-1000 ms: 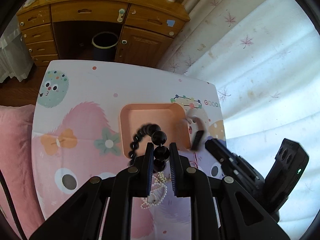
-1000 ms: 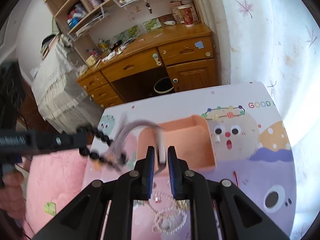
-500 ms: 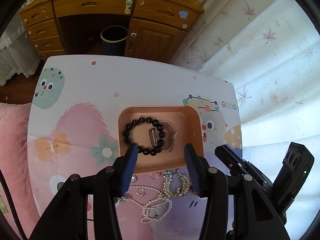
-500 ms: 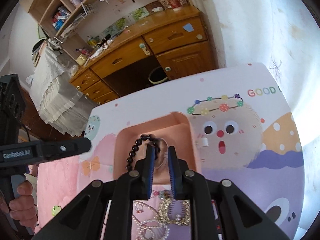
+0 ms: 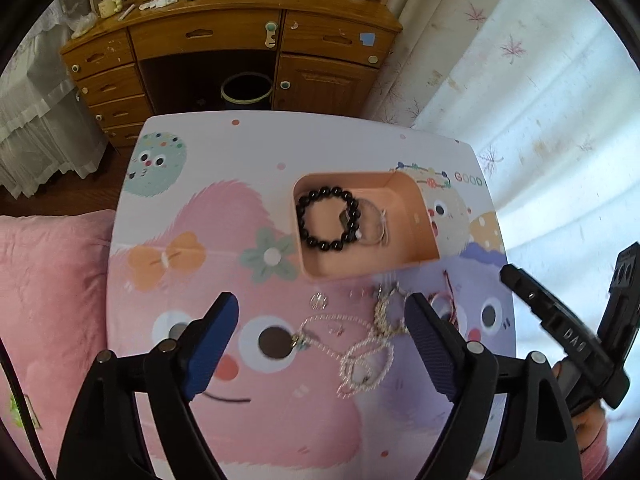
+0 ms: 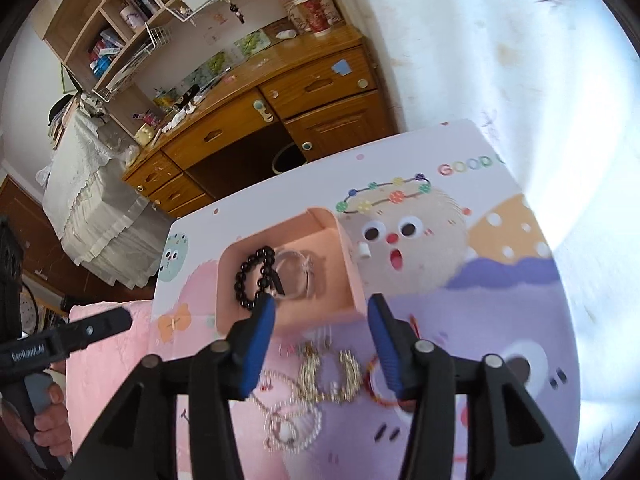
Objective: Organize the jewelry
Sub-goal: 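Open both grippers to drop the bracelet and watch into the pink box, then withdraw both grippers from the box back over the jewelry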
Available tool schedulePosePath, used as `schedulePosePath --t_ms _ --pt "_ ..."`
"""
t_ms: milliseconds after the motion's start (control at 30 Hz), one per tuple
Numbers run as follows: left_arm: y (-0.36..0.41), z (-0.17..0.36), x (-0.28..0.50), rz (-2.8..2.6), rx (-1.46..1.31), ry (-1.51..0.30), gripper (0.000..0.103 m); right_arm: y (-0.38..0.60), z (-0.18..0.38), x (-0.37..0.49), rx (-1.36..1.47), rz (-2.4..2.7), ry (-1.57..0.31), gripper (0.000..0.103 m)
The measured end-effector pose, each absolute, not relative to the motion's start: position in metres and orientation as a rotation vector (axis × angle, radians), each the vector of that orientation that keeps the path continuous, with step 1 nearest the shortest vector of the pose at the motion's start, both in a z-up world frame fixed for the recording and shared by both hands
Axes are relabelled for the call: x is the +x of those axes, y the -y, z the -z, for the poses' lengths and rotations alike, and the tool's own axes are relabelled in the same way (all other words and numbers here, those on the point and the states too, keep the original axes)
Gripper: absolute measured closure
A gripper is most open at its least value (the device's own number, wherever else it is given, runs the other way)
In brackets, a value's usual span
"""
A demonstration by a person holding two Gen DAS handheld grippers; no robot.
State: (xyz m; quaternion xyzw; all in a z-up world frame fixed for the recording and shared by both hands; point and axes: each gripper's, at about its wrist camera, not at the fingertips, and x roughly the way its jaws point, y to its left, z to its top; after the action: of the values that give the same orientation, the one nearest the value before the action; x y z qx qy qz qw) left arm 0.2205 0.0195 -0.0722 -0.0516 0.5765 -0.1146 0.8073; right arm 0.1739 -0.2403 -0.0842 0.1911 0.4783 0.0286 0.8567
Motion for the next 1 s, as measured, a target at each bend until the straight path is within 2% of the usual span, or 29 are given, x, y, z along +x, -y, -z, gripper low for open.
schedulePosePath --t_ms 33,133,333,567,1000 --pt "-0.024 0.070 0.211 0.248 -0.100 -1.225 0.018 0.239 0.081 0.165 0.398 -0.052 -1.000 0.040" --pt "-0.037 0.066 0.179 0.276 -0.081 -1.206 0.010 0.235 0.074 0.136 0.383 -0.029 -0.979 0.030" --pt "-0.050 0.068 0.123 0.357 -0.020 -1.186 0.008 0.216 0.075 0.078 0.353 0.037 -0.981 0.028" --pt "-0.051 0.091 0.084 0.349 0.058 -1.247 0.008 0.189 0.089 0.031 0.207 0.068 -1.047 0.026" --pt "-0.021 0.119 0.062 0.382 -0.020 -1.260 0.008 0.191 0.092 0.025 -0.106 0.010 -1.079 0.026"
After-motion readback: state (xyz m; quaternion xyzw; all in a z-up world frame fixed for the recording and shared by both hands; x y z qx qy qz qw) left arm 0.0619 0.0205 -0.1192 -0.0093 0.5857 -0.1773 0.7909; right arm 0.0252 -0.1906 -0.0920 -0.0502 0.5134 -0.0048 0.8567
